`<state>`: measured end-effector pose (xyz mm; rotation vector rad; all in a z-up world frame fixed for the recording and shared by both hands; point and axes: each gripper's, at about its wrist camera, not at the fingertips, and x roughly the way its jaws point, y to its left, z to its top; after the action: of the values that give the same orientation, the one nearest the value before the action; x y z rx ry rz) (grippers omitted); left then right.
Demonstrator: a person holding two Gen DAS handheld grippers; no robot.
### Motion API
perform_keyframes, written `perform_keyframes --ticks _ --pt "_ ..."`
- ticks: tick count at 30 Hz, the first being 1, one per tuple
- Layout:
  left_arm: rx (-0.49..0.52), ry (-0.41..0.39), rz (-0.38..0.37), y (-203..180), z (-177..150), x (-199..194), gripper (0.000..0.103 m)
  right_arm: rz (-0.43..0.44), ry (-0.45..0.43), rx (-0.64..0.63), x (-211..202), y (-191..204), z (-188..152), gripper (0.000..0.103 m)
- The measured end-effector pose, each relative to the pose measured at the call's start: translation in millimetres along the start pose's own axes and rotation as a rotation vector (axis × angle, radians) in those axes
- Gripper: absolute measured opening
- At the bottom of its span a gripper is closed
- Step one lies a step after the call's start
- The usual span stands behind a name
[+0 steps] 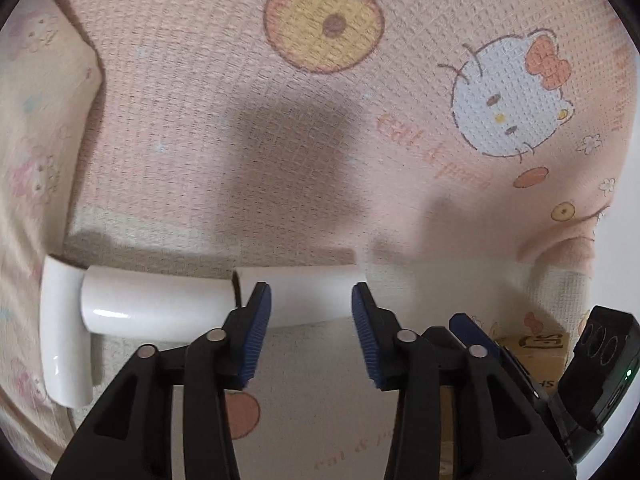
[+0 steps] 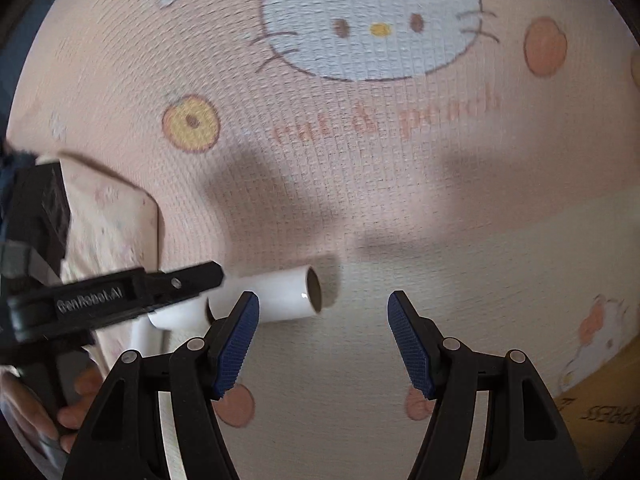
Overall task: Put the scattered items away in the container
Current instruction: 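Move both grippers back to the remaining tubes on the mat, then grasp another white cardboard tube with the left gripper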
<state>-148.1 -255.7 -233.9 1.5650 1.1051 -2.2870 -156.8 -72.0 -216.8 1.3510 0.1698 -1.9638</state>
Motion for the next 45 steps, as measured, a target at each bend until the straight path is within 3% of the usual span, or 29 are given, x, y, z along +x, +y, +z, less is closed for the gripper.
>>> perform_keyframes --ticks 5,10,18,22,27,28,29,31,39,45 --pt "0.058 0.064 0.041 -8 1 21 0.052 0.0 0.016 0.037 8 -7 8 0.065" --pt "0.06 0.054 0.083 -15 1 22 0.052 -0.033 0.033 0.064 22 -14 15 0.065" --pt "0.042 0.041 0.095 -13 7 20 0.052 0.059 0.087 0.123 40 -18 27 0.065" --pt "0.037 0.021 0.177 -11 10 17 0.052 0.04 0.098 0.069 46 -12 30 0.065" --pt "0.013 0.039 0.14 -4 11 20 0.052 0.128 0.133 0.132 55 -16 28 0.065" --pt "0.01 0.041 0.126 -4 11 20 0.05 0.147 0.135 0.137 55 -17 27 0.062" --pt "0.009 0.047 0.106 -4 11 21 0.041 0.166 0.131 0.125 55 -16 25 0.048" --pt "-0.004 0.078 0.066 -3 9 25 0.033 0.179 0.137 0.089 56 -14 23 0.038" --pt "-0.005 0.106 0.011 -11 -4 30 0.032 0.259 0.211 0.099 55 -24 7 0.036" --pt "-0.025 0.125 -0.01 -6 -24 27 0.031 0.22 0.216 0.123 52 -35 1 0.036"
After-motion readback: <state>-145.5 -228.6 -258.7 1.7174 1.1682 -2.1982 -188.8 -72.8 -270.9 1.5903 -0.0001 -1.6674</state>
